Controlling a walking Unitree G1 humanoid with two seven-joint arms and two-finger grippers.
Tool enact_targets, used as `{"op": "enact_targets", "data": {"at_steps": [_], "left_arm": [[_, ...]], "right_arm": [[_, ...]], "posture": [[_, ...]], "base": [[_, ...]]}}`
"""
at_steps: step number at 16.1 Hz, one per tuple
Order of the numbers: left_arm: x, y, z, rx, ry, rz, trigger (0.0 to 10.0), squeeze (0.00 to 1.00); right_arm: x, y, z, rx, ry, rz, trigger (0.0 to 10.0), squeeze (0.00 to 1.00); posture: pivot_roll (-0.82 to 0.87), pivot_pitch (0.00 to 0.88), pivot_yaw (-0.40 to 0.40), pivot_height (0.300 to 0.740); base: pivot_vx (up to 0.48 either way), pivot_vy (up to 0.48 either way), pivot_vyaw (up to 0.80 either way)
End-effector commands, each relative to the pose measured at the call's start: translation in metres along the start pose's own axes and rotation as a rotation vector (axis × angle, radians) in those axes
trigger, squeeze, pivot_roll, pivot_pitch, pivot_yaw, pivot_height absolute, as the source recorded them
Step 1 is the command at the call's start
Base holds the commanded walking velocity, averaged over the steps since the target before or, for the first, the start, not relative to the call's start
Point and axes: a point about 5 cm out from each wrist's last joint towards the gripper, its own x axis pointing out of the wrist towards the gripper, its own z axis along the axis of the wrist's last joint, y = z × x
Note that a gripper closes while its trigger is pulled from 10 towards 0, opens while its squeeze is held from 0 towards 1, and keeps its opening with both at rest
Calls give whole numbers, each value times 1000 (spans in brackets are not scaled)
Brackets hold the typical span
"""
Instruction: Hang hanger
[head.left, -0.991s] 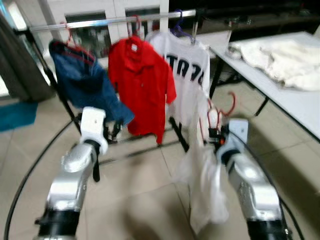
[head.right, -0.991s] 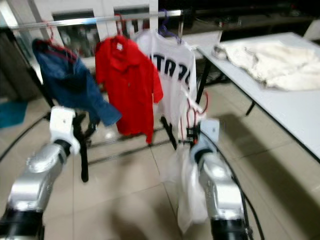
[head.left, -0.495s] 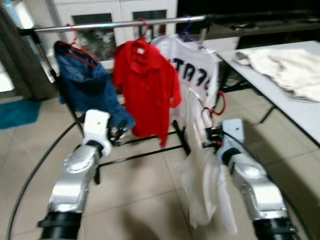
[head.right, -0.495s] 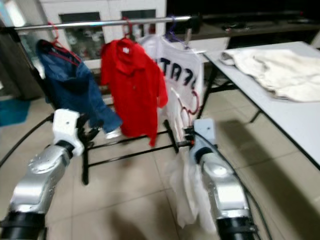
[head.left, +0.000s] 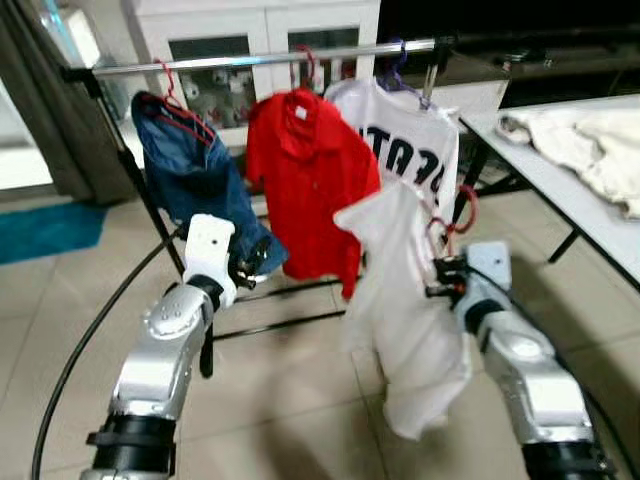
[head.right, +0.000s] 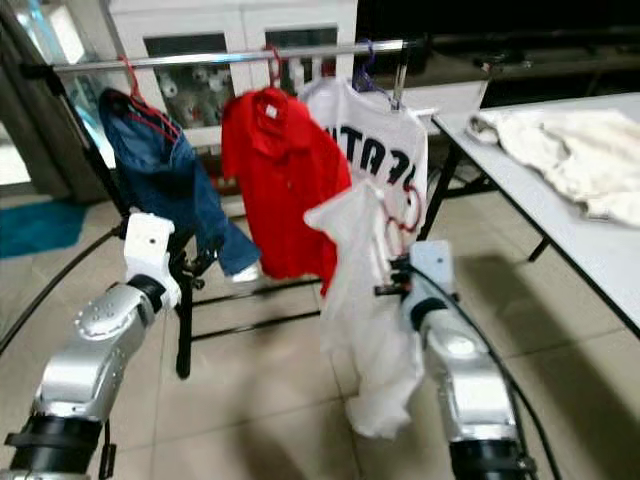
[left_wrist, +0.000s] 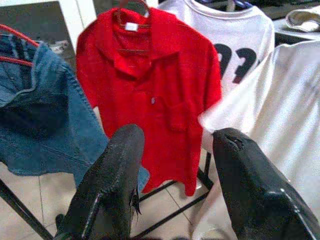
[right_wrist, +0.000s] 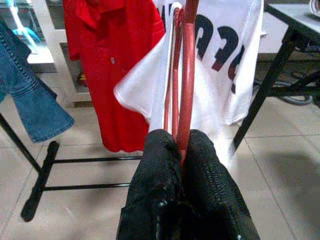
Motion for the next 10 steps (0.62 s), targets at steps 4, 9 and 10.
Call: {"op": "enact_targets", "data": {"at_steps": [4, 9, 10], "left_arm": [[-3, 5, 1, 15, -2, 7, 10000, 0], [-4, 8, 0, 19, 1, 17, 10000, 0], [-3, 8, 0, 19, 2, 15, 10000, 0]], "right_arm": [[2, 8, 11, -10, -46, 41, 10000, 0], [4, 6, 12, -41, -62, 30, 10000, 0], [3, 4, 12, -36, -61, 19, 10000, 0]], "posture": [[-60, 0, 18, 740], [-58, 0, 17, 740], [-62, 0, 20, 740]], "base": [[301, 0, 200], [302, 0, 480], [300, 0, 0]]}}
